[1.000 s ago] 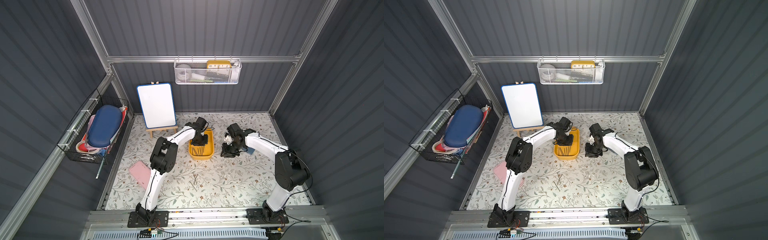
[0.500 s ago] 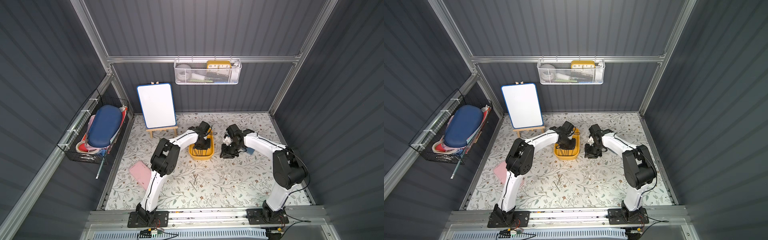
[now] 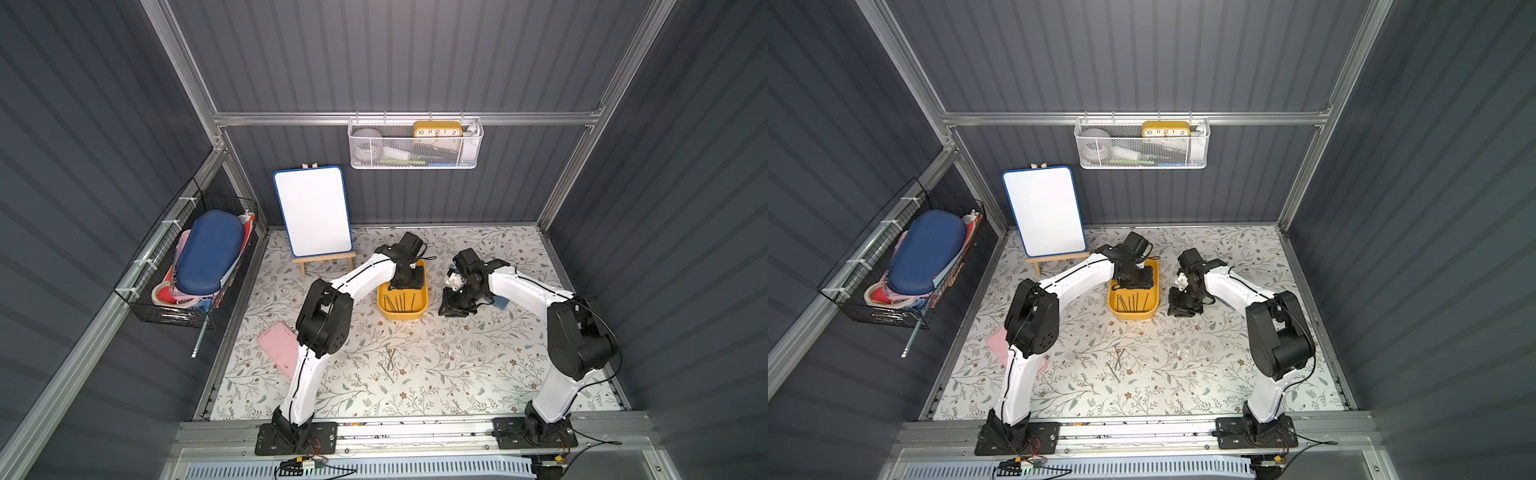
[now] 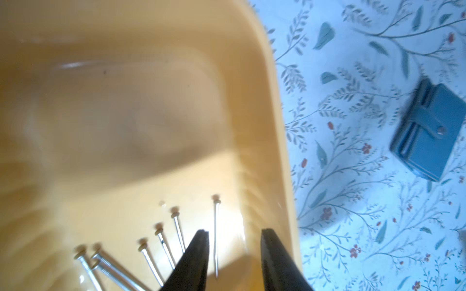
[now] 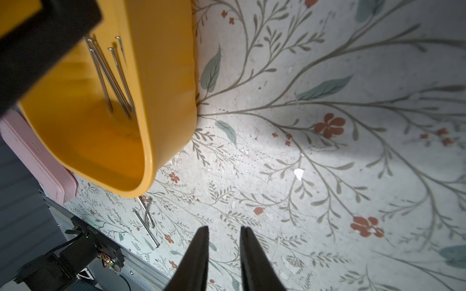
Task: Put the nails on the desktop into the storage box
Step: Place the nail in the storage box, then pick up the nail from the center of the board.
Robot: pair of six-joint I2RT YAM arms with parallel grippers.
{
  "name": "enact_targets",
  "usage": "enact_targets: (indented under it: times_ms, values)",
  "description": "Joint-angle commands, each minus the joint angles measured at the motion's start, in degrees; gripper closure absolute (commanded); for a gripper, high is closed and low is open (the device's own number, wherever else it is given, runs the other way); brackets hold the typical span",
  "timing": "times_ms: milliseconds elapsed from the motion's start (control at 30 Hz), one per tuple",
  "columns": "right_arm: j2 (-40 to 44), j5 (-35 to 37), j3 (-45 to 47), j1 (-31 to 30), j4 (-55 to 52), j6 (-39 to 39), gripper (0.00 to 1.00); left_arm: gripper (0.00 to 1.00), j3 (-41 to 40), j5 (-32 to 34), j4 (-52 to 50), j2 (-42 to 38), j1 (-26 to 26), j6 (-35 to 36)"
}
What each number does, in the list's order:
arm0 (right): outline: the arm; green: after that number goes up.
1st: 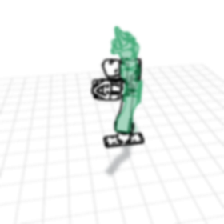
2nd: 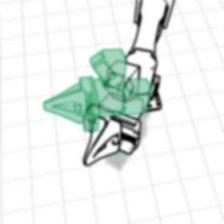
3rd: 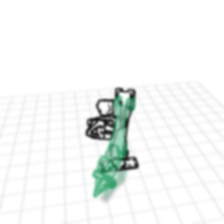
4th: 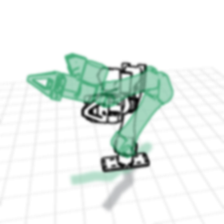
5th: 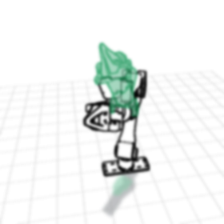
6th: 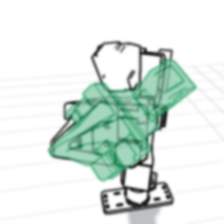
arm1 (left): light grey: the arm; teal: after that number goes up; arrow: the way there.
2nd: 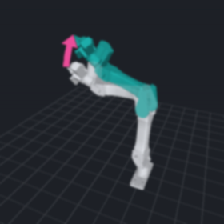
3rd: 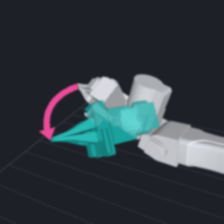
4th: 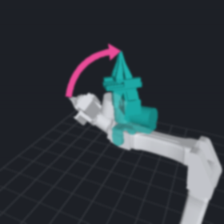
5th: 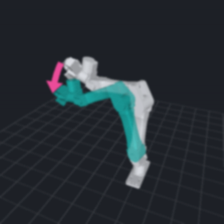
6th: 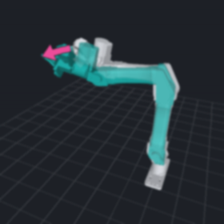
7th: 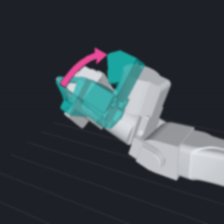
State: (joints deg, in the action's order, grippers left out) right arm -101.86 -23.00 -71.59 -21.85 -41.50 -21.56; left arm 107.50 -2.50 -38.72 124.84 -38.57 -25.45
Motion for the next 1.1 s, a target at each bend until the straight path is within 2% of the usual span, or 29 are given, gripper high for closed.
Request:
enact_targets:
  times_ms: [0, 100, 200, 367, 433, 467, 533, 667, 800, 1067]
  values:
    - [2.24, -1.25, 0.8, 0.03, -0.72, 0.55, 0.74, 0.59, 0.77, 2.34, -3.59, -7.71, -0.5, -0.3]
    - [4.71, 0.95, 1.7, -1.57, -1.58, 0.18, 0.73, 0.55, -5.3, 4.73, -3.53, -15.55, -0.54, -0.95]
    - [7.47, 3.56, 2.75, -5.66, -3.33, -1.76, 0.73, 0.52, -15.01, 5.32, -2.53, -24.76, -0.73, -0.94]
    - [8.08, 7.06, 1.57, -20.67, -5.65, -6.8, 0.72, 0.5, -39.87, 6.19, -0.74, -41.19, -1.08, -6.21]
    - [6.15, 8.23, -0.49, -26.4, -6.01, -8.64, 0.72, 0.5, -47.5, 6.8, -0.74, -46.57, -1.15, -9.61]
    - [4.88, 11.17, -1.94, -28.88, -6.58, -9.37, 0.71, 0.5, -51.25, 6.63, 0.06, -49.19, -1.16, -10.57]
    - [1.36, 12.88, -4.65, -31.93, -7.93, -10.32, 0.71, 0.5, -57.03, 5.06, 1.52, -52.16, -1.12, -10.94]
    - [-4.66, 16.17, -10.5, -33.94, -10.38, -12.65, 0.7, 0.51, -62.26, 4.96, 3.46, -52.15, -1.16, -12.85]
    - [-9.4, 16.43, -14.03, -33.96, -11.3, -15.5, 0.7, 0.51, -66.2, 2.76, 5.58, -54.61, -1.2, -13.04]
    - [-15.23, 15.92, -16.3, -34.28, -8.99, -22.28, 0.7, 0.52, -69.6, 2.81, 6.66, -56.93, -1.15, -13.04]
